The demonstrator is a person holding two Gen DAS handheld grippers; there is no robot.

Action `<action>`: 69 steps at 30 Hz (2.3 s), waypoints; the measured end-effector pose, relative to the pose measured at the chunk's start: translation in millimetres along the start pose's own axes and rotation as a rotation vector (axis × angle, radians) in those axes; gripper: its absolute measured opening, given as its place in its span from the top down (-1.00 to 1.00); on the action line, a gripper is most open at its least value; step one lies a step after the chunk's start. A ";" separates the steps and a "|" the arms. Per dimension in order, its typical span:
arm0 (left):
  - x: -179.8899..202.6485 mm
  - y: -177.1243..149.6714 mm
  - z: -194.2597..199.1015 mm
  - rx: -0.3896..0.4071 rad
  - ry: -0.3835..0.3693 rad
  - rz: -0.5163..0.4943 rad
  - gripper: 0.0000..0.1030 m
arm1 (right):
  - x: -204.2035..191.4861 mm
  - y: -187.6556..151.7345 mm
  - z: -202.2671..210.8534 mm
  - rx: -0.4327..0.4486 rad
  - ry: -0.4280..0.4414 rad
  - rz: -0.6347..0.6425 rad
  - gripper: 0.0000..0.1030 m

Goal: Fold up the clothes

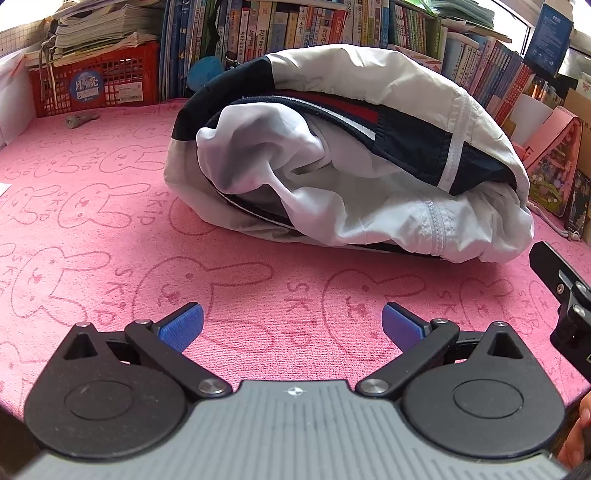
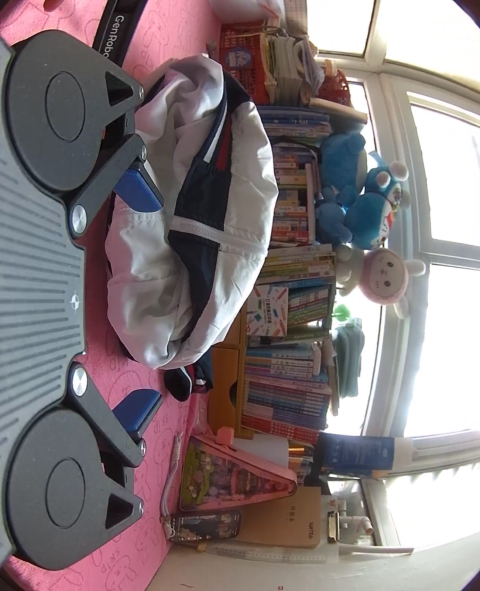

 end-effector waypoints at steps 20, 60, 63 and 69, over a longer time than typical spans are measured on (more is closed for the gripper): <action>-32.8 40.4 19.8 0.120 0.079 -0.024 -1.00 | -98.1 -12.2 -112.5 0.102 0.043 0.700 -0.99; 27.8 116.9 -14.2 0.517 0.262 -0.339 -1.00 | -54.8 73.6 -78.7 0.204 0.079 0.309 0.64; 22.1 122.8 -13.9 0.537 0.342 -0.340 -1.00 | -47.7 92.4 -50.5 0.256 0.119 0.245 0.66; -31.2 140.7 4.8 0.544 0.449 -0.163 -1.00 | -20.7 119.3 -6.7 0.424 0.020 0.234 0.72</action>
Point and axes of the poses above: each gripper's, at about its wrist camera, not at the fingertips, and z roughly against the way its jaws point, x to its right, y to its top, the point moved 9 cm from there along -z, roughly the way its jaws point, and after that the axes turned 9 degrees about -z, right-handed, at the moved point
